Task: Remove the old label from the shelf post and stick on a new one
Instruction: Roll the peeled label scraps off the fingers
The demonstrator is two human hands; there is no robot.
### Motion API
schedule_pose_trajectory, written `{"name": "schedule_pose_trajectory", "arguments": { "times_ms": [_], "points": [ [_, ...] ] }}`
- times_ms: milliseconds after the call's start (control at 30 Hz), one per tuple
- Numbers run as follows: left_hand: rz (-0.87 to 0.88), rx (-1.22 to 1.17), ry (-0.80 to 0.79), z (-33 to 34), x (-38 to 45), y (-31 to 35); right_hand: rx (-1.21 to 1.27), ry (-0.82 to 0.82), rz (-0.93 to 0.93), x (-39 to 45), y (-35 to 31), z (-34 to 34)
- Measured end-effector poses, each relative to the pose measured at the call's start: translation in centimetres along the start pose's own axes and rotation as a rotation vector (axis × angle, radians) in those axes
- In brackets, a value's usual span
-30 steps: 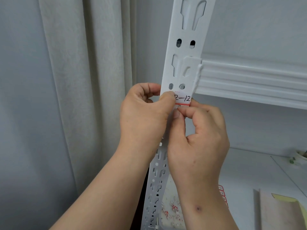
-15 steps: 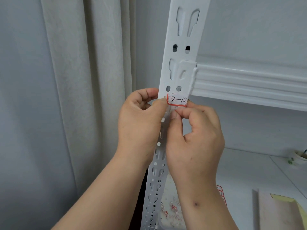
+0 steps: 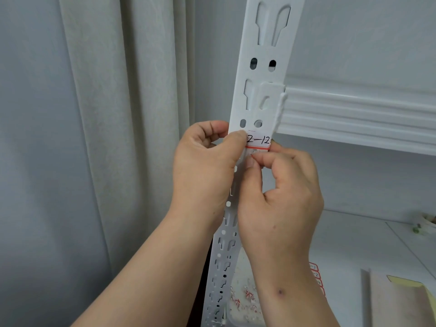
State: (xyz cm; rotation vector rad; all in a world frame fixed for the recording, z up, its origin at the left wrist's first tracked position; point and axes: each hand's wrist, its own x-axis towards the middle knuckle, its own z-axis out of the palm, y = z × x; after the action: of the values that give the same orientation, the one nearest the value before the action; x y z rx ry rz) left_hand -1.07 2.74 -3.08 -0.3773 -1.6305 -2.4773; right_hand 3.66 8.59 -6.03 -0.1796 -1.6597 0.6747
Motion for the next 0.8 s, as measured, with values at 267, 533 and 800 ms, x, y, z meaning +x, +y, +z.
{"name": "schedule_pose_trajectory", "arguments": {
  "times_ms": [267,533,800],
  "points": [
    [-0.011,-0.030,-0.013,0.24,-0.03,0.20,-0.004,-0.006,0.018,-0.13,-0.09,-0.02],
    [-0.040,-0.005,-0.012,-0.21,-0.77,-0.04,-0.008,-0.009,0.024,-0.19,-0.21,0.00],
    [-0.062,-0.044,-0.026,-0.16,-0.54,-0.05,-0.012,-0.019,0.009,-0.18,-0.01,-0.07]
  ]
}}
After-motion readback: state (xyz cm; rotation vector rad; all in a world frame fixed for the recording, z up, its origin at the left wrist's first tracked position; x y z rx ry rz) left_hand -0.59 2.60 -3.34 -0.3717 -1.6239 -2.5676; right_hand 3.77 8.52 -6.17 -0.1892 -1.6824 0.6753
